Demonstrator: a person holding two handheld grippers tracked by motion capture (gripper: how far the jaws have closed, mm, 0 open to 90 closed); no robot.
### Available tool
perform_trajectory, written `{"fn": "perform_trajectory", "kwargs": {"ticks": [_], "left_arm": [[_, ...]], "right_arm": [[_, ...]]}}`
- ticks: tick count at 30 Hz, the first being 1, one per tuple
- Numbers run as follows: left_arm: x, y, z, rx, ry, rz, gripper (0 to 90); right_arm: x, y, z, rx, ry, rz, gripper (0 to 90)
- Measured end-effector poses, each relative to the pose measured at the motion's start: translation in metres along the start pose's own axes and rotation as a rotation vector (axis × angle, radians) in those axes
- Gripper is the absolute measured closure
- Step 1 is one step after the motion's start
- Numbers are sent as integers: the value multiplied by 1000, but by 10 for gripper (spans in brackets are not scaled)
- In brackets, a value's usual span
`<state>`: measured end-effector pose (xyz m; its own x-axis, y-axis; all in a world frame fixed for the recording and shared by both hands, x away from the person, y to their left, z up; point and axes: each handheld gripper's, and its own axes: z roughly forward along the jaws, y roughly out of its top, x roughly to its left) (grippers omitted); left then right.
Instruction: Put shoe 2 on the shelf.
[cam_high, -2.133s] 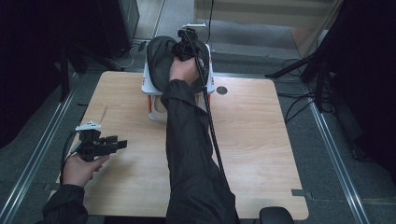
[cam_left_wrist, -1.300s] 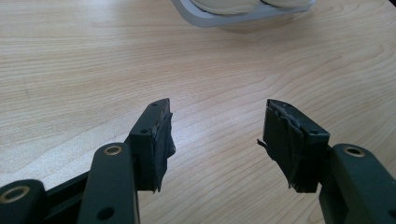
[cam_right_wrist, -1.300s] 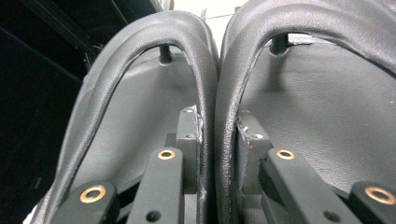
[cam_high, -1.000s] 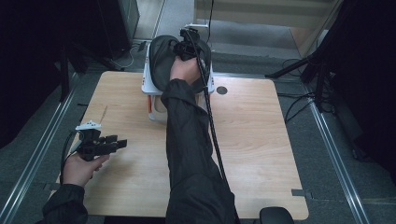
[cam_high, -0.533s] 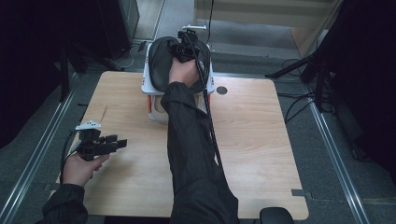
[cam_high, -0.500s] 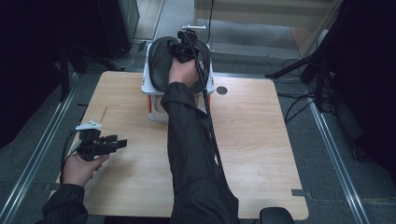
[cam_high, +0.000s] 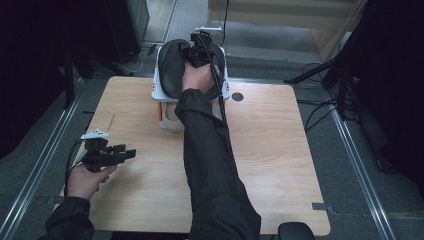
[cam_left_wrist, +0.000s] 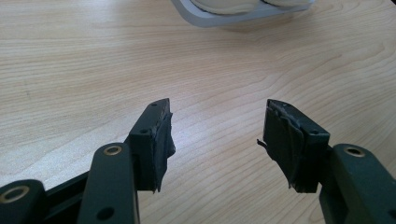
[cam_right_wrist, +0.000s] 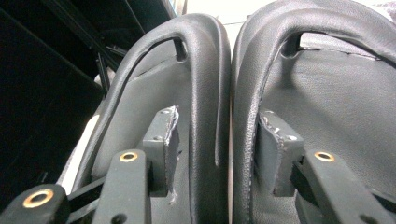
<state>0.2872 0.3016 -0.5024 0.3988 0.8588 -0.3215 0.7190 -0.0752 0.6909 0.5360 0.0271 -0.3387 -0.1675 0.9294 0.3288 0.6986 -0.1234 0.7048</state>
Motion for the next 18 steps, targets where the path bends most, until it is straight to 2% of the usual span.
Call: {"fn": "perform_trajectory", "kwargs": {"ticks": [4,13,18], "left_arm": [[1,0,0,-1,0,-2,422],[1,1,1,-1,2,1,421],[1,2,2,6,2,-2,415]], "right_arm": [[-1,0,-5,6,6,-22,533],[-10,-3,-17,22,67,-64,543],[-10,-3,-29,25,100,-126,541]]}}
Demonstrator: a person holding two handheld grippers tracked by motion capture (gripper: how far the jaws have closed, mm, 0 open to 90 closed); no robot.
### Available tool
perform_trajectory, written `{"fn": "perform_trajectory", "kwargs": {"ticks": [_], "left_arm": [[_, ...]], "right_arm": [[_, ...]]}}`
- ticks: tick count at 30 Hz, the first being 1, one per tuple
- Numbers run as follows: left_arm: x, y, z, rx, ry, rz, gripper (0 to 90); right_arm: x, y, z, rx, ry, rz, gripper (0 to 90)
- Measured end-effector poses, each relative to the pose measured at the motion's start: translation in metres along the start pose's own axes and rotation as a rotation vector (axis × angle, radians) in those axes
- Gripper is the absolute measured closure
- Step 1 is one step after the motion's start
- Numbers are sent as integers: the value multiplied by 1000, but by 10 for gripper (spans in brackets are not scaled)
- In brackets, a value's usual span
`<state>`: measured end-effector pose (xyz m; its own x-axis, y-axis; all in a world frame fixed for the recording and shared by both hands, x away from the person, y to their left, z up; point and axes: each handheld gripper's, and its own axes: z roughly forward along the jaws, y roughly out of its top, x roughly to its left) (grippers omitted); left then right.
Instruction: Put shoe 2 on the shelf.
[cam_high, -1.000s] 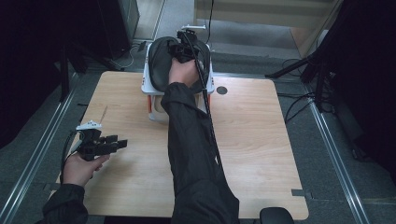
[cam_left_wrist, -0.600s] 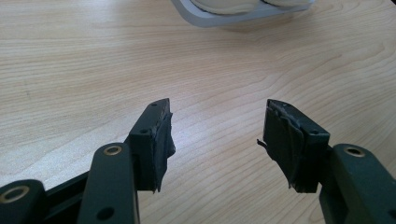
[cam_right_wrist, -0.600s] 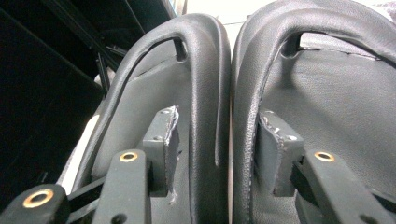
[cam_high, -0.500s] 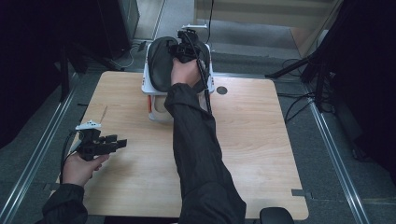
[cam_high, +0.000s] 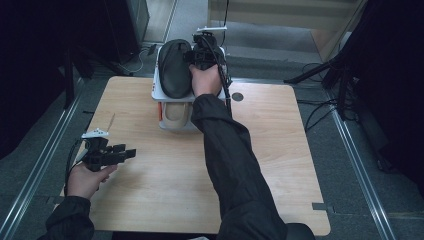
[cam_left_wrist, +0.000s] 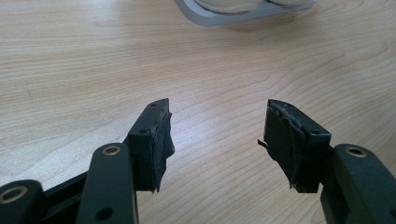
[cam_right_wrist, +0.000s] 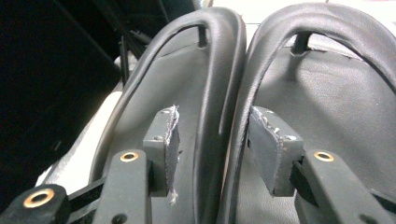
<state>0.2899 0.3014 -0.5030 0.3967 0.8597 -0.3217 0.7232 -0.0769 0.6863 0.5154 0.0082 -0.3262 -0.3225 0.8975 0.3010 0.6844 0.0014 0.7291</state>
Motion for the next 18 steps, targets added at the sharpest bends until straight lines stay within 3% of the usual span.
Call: {"fn": "perform_trajectory", "kwargs": {"ticks": [5,10,18], "left_arm": [[1,0,3,21,-5,0,411],[1,3,5,38,0,11,409],[-2,5,10,39,-1,18,407]], "right_arm": [[-1,-3,-13,14,36,-33,552],[0,-12,-27,18,101,-66,553],[3,-30,-55,26,174,-162,564]]}}
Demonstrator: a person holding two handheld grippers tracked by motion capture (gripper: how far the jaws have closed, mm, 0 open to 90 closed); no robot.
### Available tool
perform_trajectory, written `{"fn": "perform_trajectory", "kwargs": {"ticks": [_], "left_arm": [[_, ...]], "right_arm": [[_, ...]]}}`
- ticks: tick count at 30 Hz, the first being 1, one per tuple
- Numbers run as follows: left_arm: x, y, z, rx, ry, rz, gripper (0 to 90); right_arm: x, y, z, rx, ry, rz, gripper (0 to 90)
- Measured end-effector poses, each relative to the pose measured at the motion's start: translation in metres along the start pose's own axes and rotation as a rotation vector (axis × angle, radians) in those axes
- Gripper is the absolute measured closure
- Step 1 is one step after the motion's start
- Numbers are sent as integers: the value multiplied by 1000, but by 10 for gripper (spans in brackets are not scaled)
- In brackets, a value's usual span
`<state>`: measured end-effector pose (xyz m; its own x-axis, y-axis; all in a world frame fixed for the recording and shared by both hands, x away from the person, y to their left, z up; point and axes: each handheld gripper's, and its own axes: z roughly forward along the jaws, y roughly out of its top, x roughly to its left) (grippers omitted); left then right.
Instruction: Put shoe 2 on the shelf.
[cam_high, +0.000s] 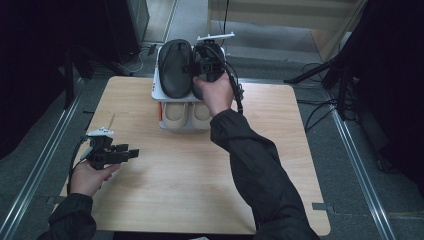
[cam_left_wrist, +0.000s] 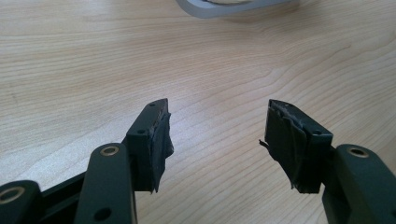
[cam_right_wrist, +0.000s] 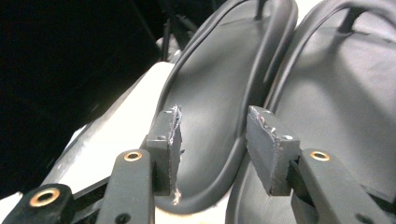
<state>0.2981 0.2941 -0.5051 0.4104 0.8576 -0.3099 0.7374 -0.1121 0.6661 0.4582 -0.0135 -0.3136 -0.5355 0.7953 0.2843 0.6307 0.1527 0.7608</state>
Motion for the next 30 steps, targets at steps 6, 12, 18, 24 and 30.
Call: {"fn": "perform_trajectory", "kwargs": {"ticks": [6,12,18,24,30], "left_arm": [[-2,4,4,11,-3,10,405],[-6,8,8,19,-5,24,405],[-9,9,11,13,-8,35,406],[-12,11,13,19,18,29,441],[-14,10,13,15,16,32,432]], "right_arm": [[4,-19,-17,-7,36,-33,583],[4,-40,-30,-9,57,-79,578],[3,-59,-45,-27,93,-83,581],[2,-77,-55,-20,137,-104,569],[-1,-103,-58,-28,170,-128,516]]}}
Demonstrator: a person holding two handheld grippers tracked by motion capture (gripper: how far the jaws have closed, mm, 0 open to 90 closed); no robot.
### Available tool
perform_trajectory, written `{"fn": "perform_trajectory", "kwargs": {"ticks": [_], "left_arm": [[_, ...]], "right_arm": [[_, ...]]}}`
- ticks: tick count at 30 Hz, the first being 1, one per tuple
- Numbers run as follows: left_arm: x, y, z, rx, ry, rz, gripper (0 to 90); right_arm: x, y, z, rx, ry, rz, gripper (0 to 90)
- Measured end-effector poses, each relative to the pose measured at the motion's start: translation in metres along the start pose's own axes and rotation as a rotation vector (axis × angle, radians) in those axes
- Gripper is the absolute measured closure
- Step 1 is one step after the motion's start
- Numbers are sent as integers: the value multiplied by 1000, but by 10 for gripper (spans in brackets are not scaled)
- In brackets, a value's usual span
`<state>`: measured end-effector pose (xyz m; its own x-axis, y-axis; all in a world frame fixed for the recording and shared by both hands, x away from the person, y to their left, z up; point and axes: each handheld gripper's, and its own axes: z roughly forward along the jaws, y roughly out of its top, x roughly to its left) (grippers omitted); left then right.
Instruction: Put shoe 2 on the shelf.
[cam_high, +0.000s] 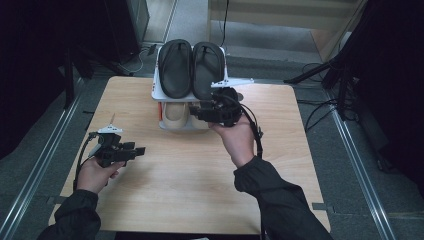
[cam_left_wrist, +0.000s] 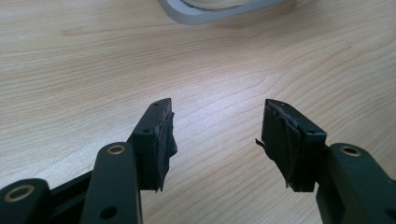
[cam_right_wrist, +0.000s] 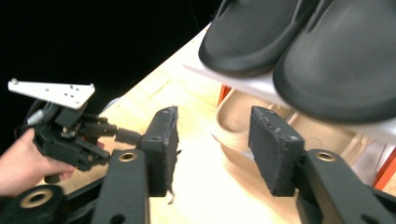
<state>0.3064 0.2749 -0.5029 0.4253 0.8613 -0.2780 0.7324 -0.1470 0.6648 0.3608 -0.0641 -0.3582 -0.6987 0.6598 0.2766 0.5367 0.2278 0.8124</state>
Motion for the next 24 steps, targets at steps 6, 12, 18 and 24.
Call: {"fn": "perform_trajectory", "kwargs": {"ticks": [6,12,18,24], "left_arm": [[-2,0,0,2,-6,1,428],[-5,0,2,6,-7,12,425],[-6,-1,2,0,-13,10,417],[-8,-1,3,19,-10,28,433]], "right_arm": [[2,-26,1,12,23,-4,483],[4,-54,6,27,42,-26,461],[3,-78,10,35,40,-48,439],[2,-99,11,33,40,-66,408]]}}
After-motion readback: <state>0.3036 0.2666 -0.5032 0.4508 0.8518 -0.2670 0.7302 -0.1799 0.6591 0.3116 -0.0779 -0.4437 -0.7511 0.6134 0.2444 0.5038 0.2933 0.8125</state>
